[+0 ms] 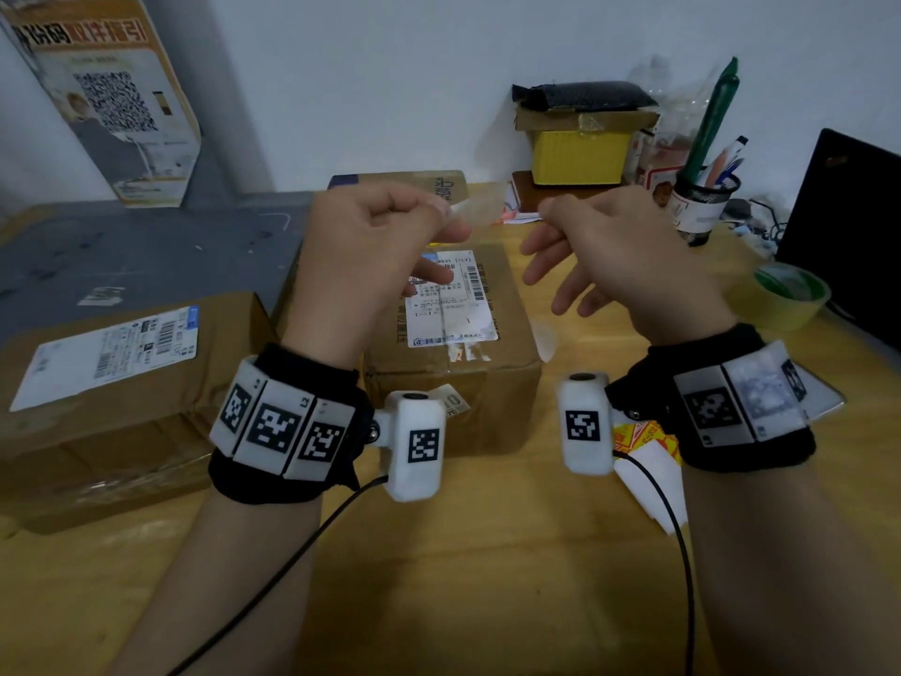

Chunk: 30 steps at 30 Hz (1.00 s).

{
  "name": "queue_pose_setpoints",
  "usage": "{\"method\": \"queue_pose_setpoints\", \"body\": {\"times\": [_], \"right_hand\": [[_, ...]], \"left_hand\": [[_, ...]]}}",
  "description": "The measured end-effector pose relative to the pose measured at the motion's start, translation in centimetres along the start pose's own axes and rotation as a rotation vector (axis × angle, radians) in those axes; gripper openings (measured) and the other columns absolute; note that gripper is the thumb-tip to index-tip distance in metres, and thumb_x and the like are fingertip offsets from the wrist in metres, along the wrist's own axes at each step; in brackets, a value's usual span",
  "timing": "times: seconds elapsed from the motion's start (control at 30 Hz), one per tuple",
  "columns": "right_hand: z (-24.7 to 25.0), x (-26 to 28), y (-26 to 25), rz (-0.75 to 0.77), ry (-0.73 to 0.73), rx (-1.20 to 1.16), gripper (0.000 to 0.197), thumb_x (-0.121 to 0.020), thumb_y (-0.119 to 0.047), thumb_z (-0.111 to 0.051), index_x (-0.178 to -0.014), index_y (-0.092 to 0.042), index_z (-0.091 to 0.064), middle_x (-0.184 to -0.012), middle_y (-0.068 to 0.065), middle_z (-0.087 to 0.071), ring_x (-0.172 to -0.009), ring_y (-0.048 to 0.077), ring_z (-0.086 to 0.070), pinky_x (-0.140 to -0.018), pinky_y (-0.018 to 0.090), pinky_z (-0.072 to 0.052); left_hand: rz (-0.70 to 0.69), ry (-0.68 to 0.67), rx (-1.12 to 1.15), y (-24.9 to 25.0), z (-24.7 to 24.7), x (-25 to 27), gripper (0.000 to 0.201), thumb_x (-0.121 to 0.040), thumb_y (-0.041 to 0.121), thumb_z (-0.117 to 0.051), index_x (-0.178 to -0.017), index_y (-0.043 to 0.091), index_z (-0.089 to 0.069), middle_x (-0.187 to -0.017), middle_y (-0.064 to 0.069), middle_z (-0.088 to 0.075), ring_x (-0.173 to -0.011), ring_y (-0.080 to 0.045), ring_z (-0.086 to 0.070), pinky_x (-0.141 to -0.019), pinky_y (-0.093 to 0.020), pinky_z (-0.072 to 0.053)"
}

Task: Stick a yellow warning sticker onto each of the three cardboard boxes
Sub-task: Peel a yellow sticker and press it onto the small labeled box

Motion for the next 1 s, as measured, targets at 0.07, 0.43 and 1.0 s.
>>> {"method": "queue_pose_setpoints", "body": {"times": [0.07, 0.43, 1.0], "right_hand": [[-0.4, 0.0, 0.1, -0.011, -0.031, -0.006, 0.049, -0.100, -0.048, -0.051, -0.081, -0.012, -0.078, -0.073, 0.006, -0.078, -0.046, 0.021, -0.060, -0.042, 0.023, -0.041], [-0.2, -0.9, 1.3, -0.080, -0.025, -0.167, 0.059, -0.097, -0.062, -0.049, -0.090, -0.012, -0.079, -0.066, 0.002, -0.073, -0.042, 0.017, -0.050, -0.045, 0.024, -0.033], [0.4, -0.4, 1.6, 0.067, -0.018, -0.132, 0.022, -0.087, -0.025, -0.076, -0.070, -0.012, -0.073, -0.058, -0.001, -0.057, -0.042, 0.012, -0.043, -0.041, 0.022, -0.028]], "left_hand": [[-0.001, -0.015, 0.006, 0.0, -0.1, 0.0, 0.010, -0.094, 0.021, -0.065, -0.087, 0.019, -0.074, -0.084, 0.007, -0.080, -0.059, -0.015, -0.074, -0.048, -0.020, -0.047], [-0.055, -0.136, -0.041, -0.1, -0.9, 0.2, 0.009, -0.090, 0.015, -0.070, -0.086, 0.015, -0.079, -0.079, 0.002, -0.080, -0.065, -0.018, -0.077, -0.049, -0.017, -0.047], [-0.002, -0.202, -0.123, -1.2, -0.4, 0.3, 0.012, -0.093, 0.013, -0.067, -0.095, 0.020, -0.078, -0.088, 0.007, -0.081, -0.077, -0.011, -0.077, -0.057, -0.022, -0.053]]}}
Point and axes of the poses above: each hand's wrist, its own x-axis away from the middle knuckle, its own z-axis out of the back of the hand, y = z × x, the point moved 5 cm from there along -x, towards the middle knuckle
